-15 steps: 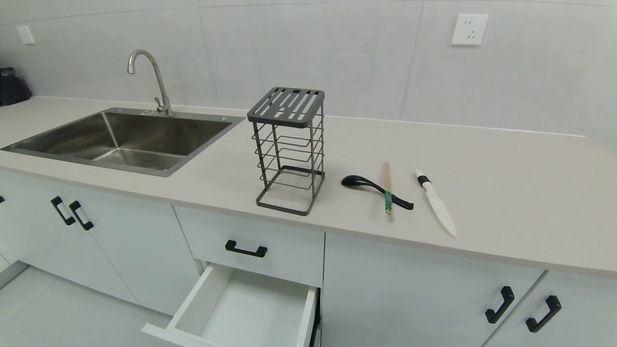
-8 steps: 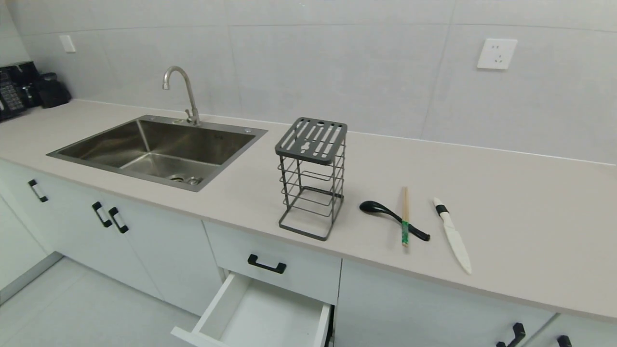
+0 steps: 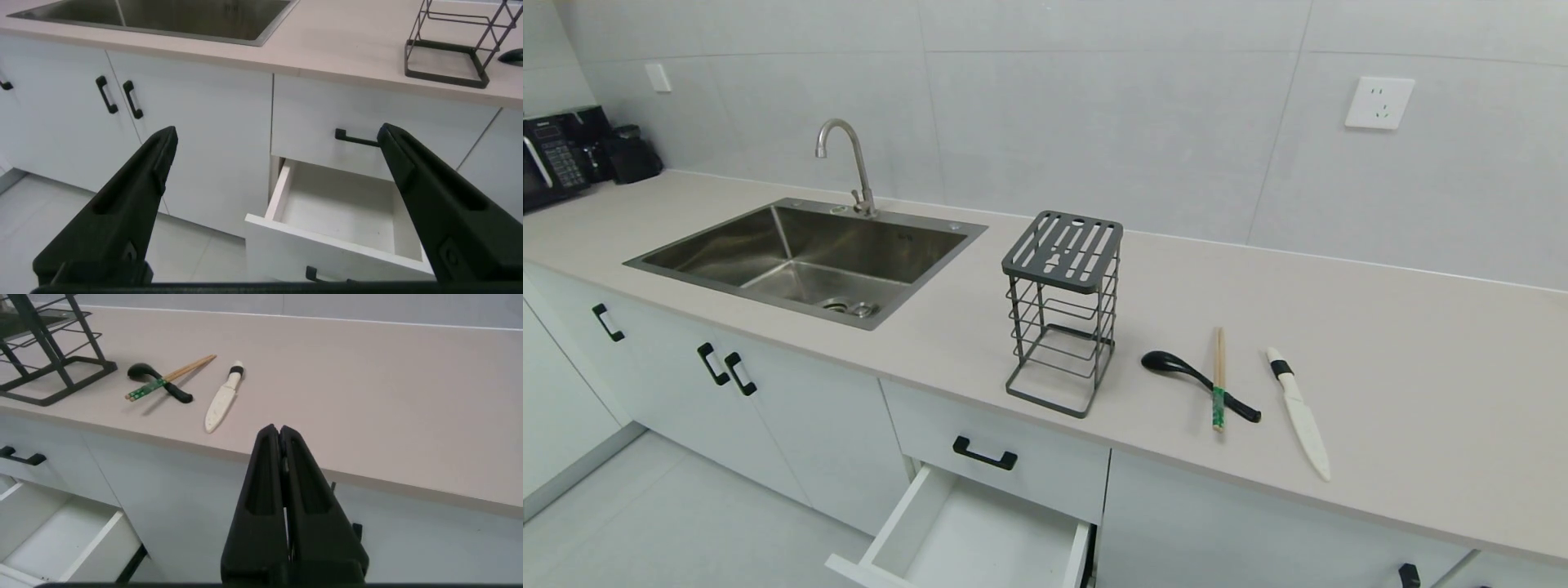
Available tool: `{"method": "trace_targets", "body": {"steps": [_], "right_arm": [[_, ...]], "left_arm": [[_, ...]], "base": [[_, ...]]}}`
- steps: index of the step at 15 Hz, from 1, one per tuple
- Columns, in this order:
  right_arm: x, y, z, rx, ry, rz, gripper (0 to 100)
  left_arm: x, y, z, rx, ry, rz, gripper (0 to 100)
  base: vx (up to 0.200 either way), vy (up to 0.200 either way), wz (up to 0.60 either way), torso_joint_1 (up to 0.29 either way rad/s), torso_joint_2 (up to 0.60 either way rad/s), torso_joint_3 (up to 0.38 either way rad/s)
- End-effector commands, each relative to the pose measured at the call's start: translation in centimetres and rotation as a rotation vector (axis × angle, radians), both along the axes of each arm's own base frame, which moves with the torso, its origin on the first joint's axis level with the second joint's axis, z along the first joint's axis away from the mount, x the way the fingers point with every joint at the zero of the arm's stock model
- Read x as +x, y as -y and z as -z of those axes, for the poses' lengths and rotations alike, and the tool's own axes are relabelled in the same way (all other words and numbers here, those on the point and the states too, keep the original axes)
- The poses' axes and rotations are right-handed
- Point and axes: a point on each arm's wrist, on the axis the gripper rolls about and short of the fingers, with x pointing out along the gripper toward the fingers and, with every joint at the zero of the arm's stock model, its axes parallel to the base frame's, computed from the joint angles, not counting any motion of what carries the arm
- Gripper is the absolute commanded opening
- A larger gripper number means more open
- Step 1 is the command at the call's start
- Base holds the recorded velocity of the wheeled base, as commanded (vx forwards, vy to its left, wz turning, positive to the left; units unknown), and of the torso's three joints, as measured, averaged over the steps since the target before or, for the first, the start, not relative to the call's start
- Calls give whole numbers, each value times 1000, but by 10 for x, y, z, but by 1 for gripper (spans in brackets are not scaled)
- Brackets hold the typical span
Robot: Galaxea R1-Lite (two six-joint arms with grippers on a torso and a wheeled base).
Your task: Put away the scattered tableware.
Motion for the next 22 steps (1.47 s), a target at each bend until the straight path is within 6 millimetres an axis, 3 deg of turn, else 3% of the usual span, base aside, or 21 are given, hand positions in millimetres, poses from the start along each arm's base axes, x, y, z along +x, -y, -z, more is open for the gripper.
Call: {"method": "trace_targets", "body": {"steps": [1, 7, 8, 13, 16, 18, 20, 22], "right_arm": [[0, 0, 0, 0, -1, 0, 0], [0, 0, 0, 0, -1, 0, 0], [0, 0, 0, 2, -1, 0, 100], [0, 0, 0, 2, -2, -5, 100], [-6, 0, -35, -18, 272, -1, 100], [-5, 0, -55, -27, 235, -33, 100], [8, -3, -92, -23, 57, -208, 100], [23, -5, -101, -13, -107, -340, 100]], "left_arm": [[0, 0, 0, 0, -1, 0, 100], [0, 0, 0, 0, -1, 0, 100], [0, 0, 0, 0, -1, 0, 100], [0, 0, 0, 0, -1, 0, 100], [0, 0, 0, 0, -1, 0, 100], [0, 0, 0, 0, -1, 0, 100], [0, 0, 0, 0, -1, 0, 100], [0, 0, 0, 0, -1, 0, 100]], "base": [[0, 0, 0, 0, 0, 0], [0, 0, 0, 0, 0, 0], [0, 0, 0, 0, 0, 0], [0, 0, 0, 0, 0, 0], [0, 0, 0, 0, 0, 0], [0, 0, 0, 0, 0, 0], [0, 0, 0, 0, 0, 0], [0, 0, 0, 0, 0, 0]]}}
